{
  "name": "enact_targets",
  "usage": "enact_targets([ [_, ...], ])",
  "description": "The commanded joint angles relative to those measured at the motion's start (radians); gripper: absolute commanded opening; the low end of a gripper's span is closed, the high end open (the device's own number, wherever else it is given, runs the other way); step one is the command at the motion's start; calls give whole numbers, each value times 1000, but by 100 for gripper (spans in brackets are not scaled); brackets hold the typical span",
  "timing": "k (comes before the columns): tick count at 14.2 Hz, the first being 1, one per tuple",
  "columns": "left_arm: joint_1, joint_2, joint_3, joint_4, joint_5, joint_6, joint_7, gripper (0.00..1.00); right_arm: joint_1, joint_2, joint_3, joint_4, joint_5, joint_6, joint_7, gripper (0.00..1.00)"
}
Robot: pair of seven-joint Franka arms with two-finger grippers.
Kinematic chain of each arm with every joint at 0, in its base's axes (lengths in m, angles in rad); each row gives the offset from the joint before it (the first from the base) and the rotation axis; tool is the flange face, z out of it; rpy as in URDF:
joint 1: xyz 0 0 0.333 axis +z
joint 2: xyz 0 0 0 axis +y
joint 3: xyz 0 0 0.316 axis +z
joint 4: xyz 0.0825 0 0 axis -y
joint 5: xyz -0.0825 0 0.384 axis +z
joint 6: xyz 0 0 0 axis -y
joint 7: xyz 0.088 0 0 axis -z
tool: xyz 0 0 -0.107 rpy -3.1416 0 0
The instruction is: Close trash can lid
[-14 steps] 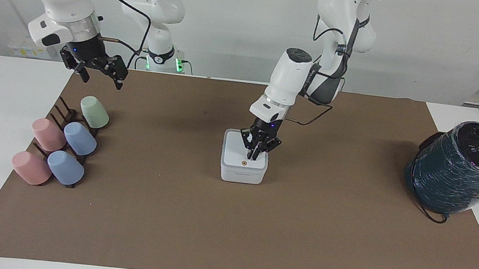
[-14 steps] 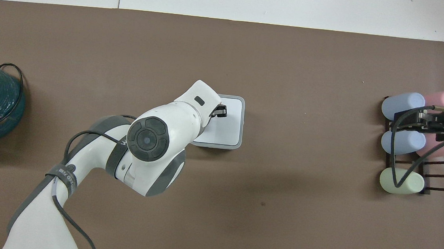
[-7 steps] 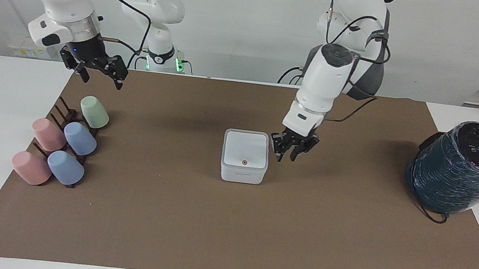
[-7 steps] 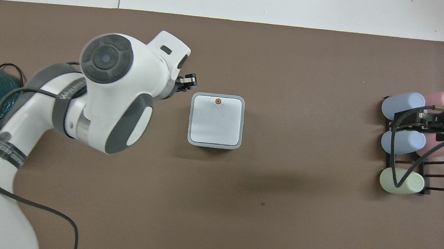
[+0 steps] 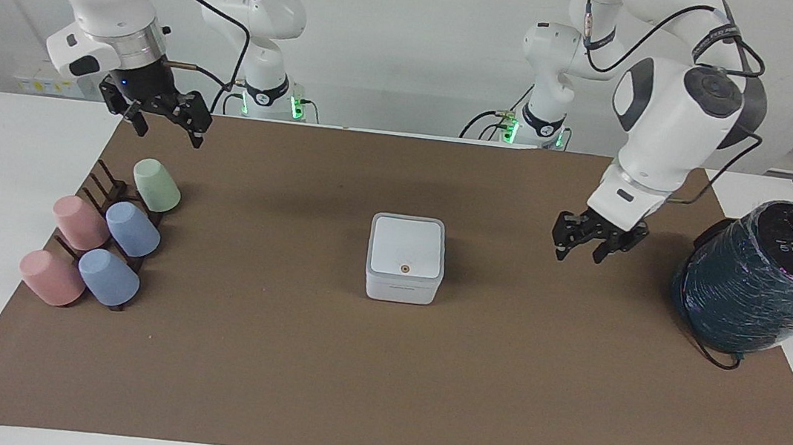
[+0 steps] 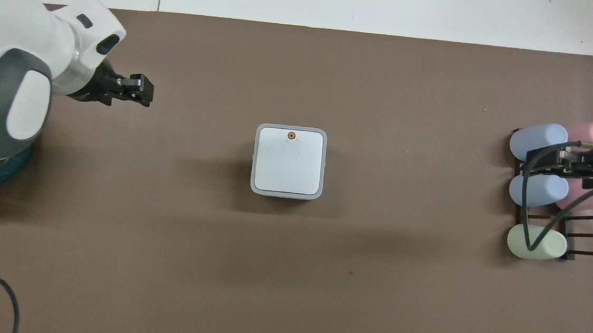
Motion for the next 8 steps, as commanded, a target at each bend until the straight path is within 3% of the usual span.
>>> enact_targets([
  [1,22,-60,-10,-7,88,-41,105,100,-15,-8,9,-8,8,-10,-19,100],
  [8,38,-115,-9,-16,100,-66,100,100,-15,-8,9,-8,6,-10,-19,100],
])
